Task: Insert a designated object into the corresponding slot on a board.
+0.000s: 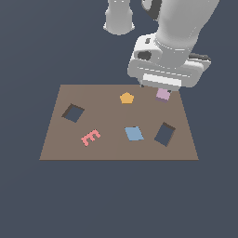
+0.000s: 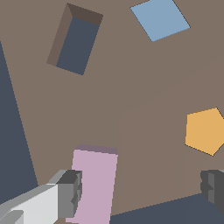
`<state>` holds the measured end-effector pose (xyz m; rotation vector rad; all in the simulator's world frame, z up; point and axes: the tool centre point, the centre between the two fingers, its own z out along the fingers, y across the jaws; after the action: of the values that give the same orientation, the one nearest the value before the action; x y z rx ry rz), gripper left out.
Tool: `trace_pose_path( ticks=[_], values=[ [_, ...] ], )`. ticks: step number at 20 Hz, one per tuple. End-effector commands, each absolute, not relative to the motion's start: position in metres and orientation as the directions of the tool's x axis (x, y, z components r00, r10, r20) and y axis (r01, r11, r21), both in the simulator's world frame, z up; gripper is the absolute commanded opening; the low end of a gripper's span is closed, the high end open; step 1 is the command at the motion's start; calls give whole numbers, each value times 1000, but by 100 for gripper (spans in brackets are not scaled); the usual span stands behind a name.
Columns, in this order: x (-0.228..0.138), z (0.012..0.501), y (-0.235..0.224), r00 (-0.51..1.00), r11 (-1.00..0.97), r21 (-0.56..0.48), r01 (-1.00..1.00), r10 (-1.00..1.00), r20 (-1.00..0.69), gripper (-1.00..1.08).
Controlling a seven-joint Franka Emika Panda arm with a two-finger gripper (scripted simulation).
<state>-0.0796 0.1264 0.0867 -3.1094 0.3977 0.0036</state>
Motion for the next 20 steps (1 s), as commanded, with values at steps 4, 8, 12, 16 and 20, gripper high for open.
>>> trace_pose_path(
  ticks=[4,8,12,16,20],
  values=[
    [-92,67,151,949,-949,-3,-314,-314,-1,100],
    [-97,58,164,939,-939,-1,-344,-344,0,100],
    [-100,51,172,932,-932,0,-364,-364,0,100],
    [-101,49,176,928,-928,0,-372,-372,0,100],
    [-100,50,175,930,-930,0,-369,-369,0,100]
  ],
)
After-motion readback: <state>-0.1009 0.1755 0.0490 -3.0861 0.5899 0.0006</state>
